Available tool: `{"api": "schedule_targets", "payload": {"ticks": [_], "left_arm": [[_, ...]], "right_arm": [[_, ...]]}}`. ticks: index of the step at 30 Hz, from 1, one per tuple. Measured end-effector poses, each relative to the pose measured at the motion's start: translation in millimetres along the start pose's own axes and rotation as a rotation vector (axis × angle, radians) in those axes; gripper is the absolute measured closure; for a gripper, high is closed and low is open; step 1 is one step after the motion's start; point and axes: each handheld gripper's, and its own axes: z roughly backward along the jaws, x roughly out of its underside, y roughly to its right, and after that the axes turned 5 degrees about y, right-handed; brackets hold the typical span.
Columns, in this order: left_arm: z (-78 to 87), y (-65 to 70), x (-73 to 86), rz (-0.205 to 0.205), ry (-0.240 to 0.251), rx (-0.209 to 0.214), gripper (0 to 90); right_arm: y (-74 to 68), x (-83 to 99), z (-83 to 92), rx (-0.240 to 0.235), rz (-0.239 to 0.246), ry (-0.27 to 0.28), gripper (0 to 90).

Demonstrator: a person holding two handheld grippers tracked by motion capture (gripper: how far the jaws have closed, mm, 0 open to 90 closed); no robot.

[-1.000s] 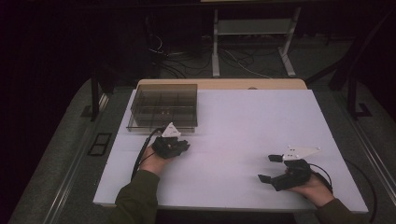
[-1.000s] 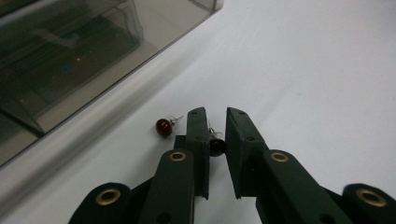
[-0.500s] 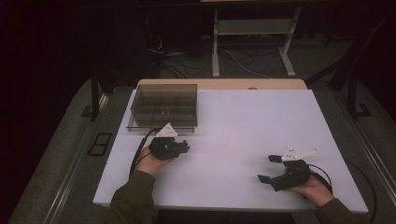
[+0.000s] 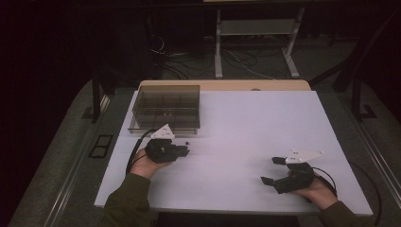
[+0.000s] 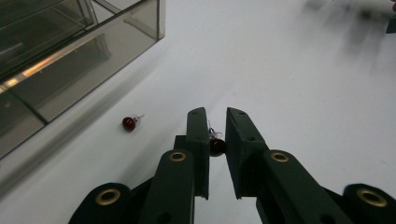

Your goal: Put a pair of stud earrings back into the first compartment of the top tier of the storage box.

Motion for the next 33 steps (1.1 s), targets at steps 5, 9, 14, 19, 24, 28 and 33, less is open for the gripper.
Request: {"api": "schedule_targets", "payload": {"ticks": [5,9,14,19,24,28,33], "left_arm": [[6.3,-1.3,-2.2,0.000,0.000,-0.005,78.8],[11.4,-2.5,-4.6,0.011,0.005,-0.013,78.8],[17.8,-5.0,-6.5,0.015,0.017,-0.016,78.9],[25.7,-8.7,-8.7,0.022,0.025,-0.036,78.8],[31.9,-12.0,-10.0,0.023,0.043,-0.048,78.8],[38.8,-14.5,-11.5,0.030,0.057,-0.062,78.8],[47.8,-19.4,-13.4,0.044,0.079,-0.083,78.9]], "right_arm": [[0.2,0.3,-0.1,0.000,-0.001,0.000,10.5],[-0.2,0.4,-0.4,-0.001,-0.002,-0.001,10.6],[0.2,0.5,-0.8,0.002,-0.001,0.001,10.6],[0.1,0.6,-0.7,-0.001,-0.002,-0.002,10.6],[0.3,0.7,-0.8,0.000,-0.001,-0.001,10.6],[0.0,0.7,-0.8,-0.001,-0.004,-0.005,10.5],[0.4,0.7,-0.8,0.000,-0.008,-0.004,10.6]]}}
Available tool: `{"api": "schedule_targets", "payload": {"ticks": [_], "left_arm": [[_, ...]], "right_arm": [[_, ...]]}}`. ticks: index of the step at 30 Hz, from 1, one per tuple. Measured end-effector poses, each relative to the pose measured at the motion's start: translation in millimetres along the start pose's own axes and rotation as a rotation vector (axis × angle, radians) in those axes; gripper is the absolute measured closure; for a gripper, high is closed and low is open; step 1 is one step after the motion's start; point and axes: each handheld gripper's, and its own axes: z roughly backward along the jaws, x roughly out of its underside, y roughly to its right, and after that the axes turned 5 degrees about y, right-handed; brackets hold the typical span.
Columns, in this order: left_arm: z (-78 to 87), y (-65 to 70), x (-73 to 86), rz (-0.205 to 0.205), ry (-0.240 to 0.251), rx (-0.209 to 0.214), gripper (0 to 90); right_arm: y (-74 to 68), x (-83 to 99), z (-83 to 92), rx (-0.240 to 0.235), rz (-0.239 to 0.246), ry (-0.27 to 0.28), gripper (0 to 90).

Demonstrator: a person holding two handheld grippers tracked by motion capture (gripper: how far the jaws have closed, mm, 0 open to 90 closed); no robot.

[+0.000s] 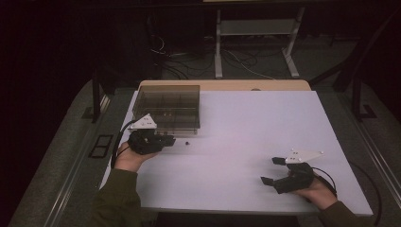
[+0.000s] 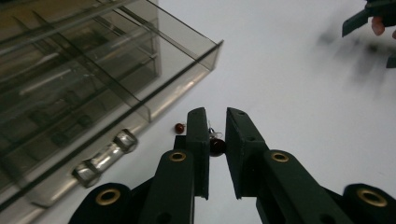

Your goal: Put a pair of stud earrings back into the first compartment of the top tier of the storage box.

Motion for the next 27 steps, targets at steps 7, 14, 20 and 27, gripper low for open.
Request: {"api": "schedule_targets", "payload": {"ticks": [7,14,20,27], "left_arm": [[13.8,-9.0,-8.6,0.006,0.037,-0.037,78.8],[27.6,-28.2,-20.9,0.029,0.080,-0.101,78.8],[29.9,-46.0,-25.3,0.050,0.085,-0.151,78.8],[27.2,-57.7,-17.0,0.081,0.067,-0.202,78.8]], "right_arm": [[0.3,0.0,0.3,0.002,-0.002,0.002,10.6],[0.7,-0.1,0.9,0.001,-0.002,0.006,10.6],[1.0,0.0,1.1,-0.001,-0.004,0.006,10.6],[1.1,0.0,1.1,0.000,-0.003,0.006,10.5]]}}
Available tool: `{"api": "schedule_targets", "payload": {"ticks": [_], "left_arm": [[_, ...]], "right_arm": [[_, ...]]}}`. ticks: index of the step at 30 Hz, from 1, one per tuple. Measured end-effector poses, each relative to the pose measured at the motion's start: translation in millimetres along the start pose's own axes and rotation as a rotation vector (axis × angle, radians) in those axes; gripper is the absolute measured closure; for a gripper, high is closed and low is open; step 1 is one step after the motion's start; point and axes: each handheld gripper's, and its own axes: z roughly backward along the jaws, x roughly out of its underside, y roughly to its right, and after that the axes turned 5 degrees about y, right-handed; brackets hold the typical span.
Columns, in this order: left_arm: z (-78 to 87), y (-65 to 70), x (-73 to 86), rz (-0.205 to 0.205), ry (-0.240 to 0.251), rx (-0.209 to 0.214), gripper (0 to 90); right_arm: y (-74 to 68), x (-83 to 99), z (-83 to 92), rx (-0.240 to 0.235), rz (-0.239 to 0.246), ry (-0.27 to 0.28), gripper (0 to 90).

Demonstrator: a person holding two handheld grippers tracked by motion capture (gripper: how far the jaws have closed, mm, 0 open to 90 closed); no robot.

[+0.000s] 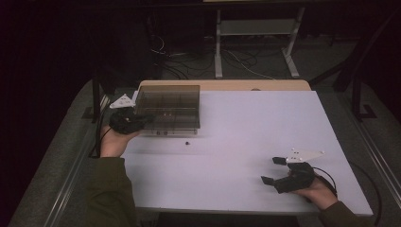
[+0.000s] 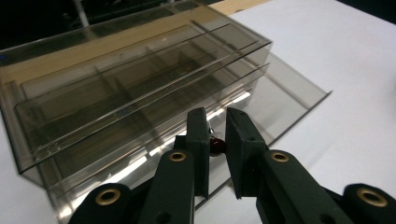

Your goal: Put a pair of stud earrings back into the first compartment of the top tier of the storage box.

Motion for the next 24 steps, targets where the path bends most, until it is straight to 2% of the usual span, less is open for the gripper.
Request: {"api": "schedule_targets", "payload": {"ticks": [8,9,11,17,24], "left_arm": [[-2.8,-10.9,6.2,0.004,-0.037,-0.065,78.8],[-2.9,-12.5,6.8,-0.005,-0.052,-0.073,78.8],[-4.5,-14.4,9.0,0.004,-0.056,-0.088,78.8],[-7.9,-20.7,14.8,0.021,-0.090,-0.120,78.7],[-10.0,-24.7,19.4,0.040,-0.098,-0.143,78.0]], "right_arm": [[-0.8,0.2,-0.4,0.002,0.001,-0.004,10.6],[-0.9,0.3,-0.4,0.003,0.000,-0.004,10.6],[-0.6,0.3,-0.4,0.002,0.000,-0.004,10.6],[-0.4,0.4,-0.5,0.004,0.000,-0.006,10.6],[-0.5,0.6,-0.1,0.005,-0.003,-0.004,10.6]]}}
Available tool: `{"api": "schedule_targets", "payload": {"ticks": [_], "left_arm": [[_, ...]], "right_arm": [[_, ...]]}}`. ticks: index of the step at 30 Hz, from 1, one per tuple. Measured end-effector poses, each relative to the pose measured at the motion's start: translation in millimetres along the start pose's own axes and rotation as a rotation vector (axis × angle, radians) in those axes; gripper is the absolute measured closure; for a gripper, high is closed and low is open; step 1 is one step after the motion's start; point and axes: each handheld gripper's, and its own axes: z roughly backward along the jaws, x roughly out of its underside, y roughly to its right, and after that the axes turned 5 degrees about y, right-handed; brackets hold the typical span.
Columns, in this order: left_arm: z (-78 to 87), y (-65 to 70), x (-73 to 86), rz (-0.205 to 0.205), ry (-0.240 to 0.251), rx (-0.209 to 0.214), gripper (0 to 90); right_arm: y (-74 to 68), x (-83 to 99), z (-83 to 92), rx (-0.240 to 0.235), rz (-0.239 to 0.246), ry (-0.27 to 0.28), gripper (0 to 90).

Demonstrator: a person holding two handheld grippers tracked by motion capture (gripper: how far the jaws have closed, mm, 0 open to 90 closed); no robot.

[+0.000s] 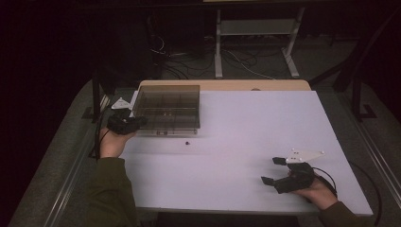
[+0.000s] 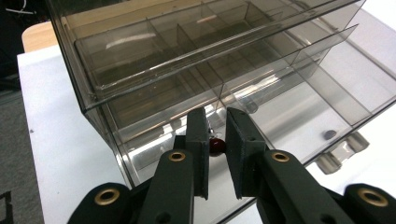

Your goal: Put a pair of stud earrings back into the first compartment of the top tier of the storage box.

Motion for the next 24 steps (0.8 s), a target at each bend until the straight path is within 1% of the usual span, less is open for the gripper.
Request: {"api": "schedule_targets", "payload": {"ticks": [3,7,10,11,14,16,19,21,22,23,24], "left_arm": [[1.2,0.5,-1.0,0.007,0.016,0.001,75.5],[2.3,1.7,-2.2,0.006,0.027,0.004,72.0],[4.0,3.3,-3.3,0.009,0.032,0.010,71.9],[4.7,3.5,-3.8,0.008,0.033,0.017,72.4],[7.0,6.0,-5.5,0.007,0.040,0.037,79.4],[7.8,8.9,-7.1,0.012,0.051,0.058,83.6],[9.4,14.2,-9.6,0.011,0.055,0.092,88.9],[10.1,18.6,-11.0,0.006,0.058,0.107,89.0],[10.5,20.3,-11.5,-0.003,0.056,0.115,89.1],[10.3,22.5,-12.0,0.001,0.061,0.118,89.1],[10.8,25.1,-12.5,-0.003,0.061,0.127,89.1]], "right_arm": [[0.1,0.1,0.1,0.000,-0.002,0.001,10.6],[-0.1,0.1,0.2,0.000,-0.001,0.001,10.5],[-0.1,0.1,0.3,0.001,0.000,0.001,10.5],[0.0,0.1,0.3,0.001,-0.001,0.002,10.6],[0.0,0.1,0.5,0.002,0.000,0.002,10.6],[-0.2,0.1,0.5,0.002,0.000,0.002,10.5],[0.0,0.3,0.4,0.003,-0.002,0.000,10.5],[0.0,0.2,0.6,0.002,-0.001,0.000,10.6],[0.0,0.2,0.7,0.003,-0.001,0.001,10.6],[0.0,0.2,0.7,0.003,-0.001,0.001,10.6],[0.1,0.2,0.8,0.002,0.000,0.001,10.6]]}}
